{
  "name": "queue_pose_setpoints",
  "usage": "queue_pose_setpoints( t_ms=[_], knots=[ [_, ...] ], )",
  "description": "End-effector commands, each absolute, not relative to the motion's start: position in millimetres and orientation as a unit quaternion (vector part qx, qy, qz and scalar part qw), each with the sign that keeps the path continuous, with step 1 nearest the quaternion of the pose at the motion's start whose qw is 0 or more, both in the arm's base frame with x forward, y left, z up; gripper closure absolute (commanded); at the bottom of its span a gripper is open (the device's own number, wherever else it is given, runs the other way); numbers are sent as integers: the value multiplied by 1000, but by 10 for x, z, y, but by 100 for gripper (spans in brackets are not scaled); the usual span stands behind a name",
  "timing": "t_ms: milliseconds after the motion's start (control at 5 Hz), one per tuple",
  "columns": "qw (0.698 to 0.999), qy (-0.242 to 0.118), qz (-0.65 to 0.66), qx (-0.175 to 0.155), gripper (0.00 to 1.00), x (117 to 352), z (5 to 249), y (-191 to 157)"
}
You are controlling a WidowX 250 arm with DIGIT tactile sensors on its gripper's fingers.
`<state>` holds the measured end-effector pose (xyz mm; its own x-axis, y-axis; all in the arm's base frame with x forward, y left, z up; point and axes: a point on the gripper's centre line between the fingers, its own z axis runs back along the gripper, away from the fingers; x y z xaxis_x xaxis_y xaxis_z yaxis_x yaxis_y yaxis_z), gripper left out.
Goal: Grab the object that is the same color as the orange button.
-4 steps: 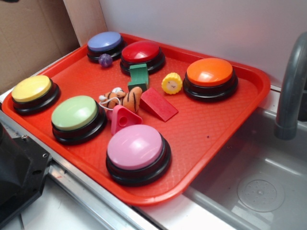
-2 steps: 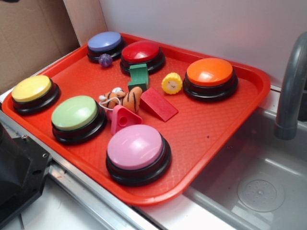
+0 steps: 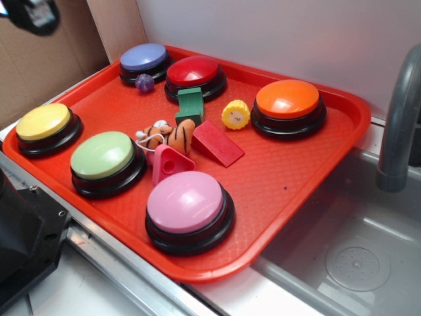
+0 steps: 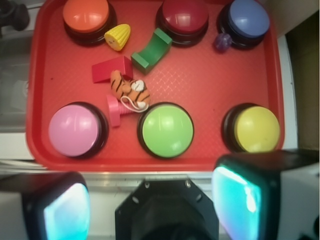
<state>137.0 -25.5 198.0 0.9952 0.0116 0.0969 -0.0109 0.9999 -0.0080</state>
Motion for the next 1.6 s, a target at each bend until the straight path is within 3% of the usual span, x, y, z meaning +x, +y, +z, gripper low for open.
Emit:
queue_pose_setpoints(
  t_ms=[0,600,1400],
  knots=[
    [998,-53,36,16,0,1682,1602,-354],
    [998,-56,37,8,0,2021,957,-379],
    [1000,-22,10,-14,0,2204,438,-375]
  ],
)
